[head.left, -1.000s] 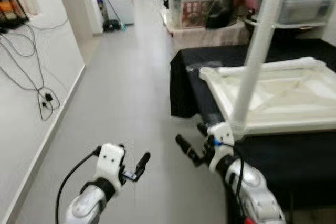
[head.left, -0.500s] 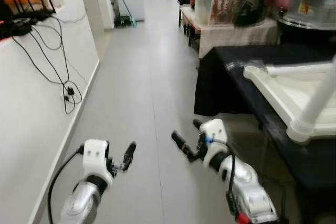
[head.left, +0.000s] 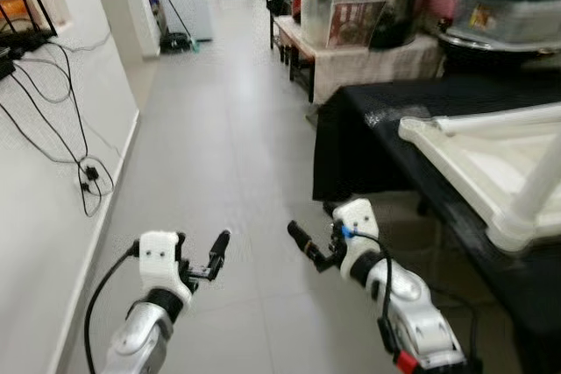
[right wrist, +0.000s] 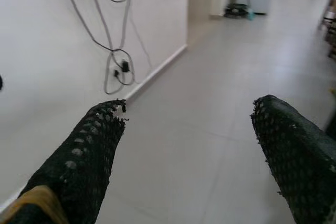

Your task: Building children table

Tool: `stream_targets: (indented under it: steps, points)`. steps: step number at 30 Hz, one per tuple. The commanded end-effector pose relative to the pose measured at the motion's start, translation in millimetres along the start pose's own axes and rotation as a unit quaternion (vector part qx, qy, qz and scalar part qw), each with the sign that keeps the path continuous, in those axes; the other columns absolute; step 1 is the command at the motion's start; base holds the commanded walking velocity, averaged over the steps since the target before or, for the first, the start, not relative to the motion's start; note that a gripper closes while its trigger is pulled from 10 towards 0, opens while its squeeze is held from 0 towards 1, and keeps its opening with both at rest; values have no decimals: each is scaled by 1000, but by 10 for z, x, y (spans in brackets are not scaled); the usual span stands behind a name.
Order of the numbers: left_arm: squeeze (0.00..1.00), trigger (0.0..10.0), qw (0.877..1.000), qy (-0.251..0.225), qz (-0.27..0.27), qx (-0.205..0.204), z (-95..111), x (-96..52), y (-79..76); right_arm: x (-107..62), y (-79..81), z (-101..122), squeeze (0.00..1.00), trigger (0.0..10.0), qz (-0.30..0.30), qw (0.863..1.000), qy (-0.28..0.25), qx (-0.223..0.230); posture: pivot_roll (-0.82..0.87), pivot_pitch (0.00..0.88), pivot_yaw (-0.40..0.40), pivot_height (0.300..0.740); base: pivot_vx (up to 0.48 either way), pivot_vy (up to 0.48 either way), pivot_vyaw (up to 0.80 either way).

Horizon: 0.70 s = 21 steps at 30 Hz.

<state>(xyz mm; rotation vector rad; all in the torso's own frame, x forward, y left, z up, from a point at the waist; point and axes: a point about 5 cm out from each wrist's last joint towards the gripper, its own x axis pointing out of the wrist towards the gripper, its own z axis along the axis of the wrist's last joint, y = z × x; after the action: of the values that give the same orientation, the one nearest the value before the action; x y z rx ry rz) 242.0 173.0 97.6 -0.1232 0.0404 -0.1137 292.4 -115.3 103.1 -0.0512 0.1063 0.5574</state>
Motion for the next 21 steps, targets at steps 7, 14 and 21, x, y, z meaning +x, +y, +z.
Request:
stream_targets:
  steps: [7,14,21]
  points:
    - [0,10000,1000,12,-4,-1,-67,15,-5,14,44,-51,0,10000,12,1000,8,4,25,0,-15,740,424,0,0]
    - [0,10000,1000,4,-9,-6,-46,62,-61,-4,22,-64,0,10000,16,1000,10,9,-7,0,-10,740,424,0,0]
    - [0,10000,1000,3,-13,-8,-50,66,-61,2,21,-71,0,10000,17,1000,10,10,-16,0,-3,740,421,0,0]
